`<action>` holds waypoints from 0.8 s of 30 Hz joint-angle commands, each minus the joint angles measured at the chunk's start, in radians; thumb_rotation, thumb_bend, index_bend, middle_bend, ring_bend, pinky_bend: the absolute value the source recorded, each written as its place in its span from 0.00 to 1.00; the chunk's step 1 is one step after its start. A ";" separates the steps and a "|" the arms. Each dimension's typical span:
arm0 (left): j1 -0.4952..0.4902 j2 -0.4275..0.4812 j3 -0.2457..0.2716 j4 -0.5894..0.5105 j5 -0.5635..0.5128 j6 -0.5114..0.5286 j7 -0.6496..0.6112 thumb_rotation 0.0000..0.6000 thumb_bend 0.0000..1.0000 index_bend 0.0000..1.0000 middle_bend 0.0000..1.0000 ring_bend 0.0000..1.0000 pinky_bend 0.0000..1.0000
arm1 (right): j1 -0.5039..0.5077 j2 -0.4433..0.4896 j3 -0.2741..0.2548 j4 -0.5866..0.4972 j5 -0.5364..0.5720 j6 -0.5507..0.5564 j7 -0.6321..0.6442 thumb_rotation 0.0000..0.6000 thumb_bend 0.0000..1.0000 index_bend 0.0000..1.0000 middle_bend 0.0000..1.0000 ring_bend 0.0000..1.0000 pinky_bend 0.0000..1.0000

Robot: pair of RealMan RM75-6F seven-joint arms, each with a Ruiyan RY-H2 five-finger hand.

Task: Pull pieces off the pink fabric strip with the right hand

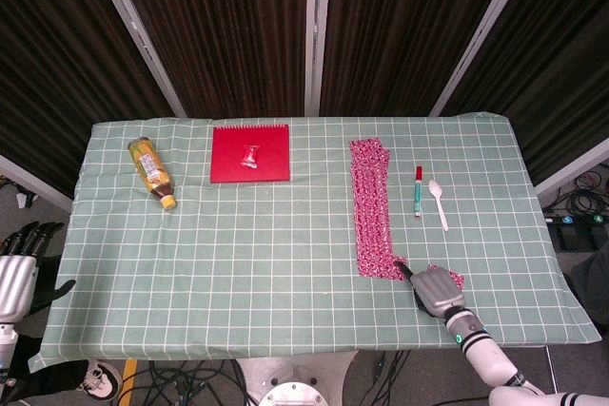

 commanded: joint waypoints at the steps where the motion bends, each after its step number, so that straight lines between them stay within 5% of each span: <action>1: 0.003 0.000 0.001 0.002 0.000 0.002 -0.002 1.00 0.10 0.15 0.16 0.10 0.20 | 0.012 -0.004 -0.007 -0.011 0.019 -0.003 -0.019 1.00 1.00 0.00 0.93 0.82 0.72; 24: 0.013 0.011 -0.001 0.011 0.006 0.023 -0.029 1.00 0.10 0.15 0.16 0.10 0.20 | 0.078 -0.065 -0.045 -0.081 0.047 0.019 -0.123 1.00 1.00 0.01 0.92 0.82 0.72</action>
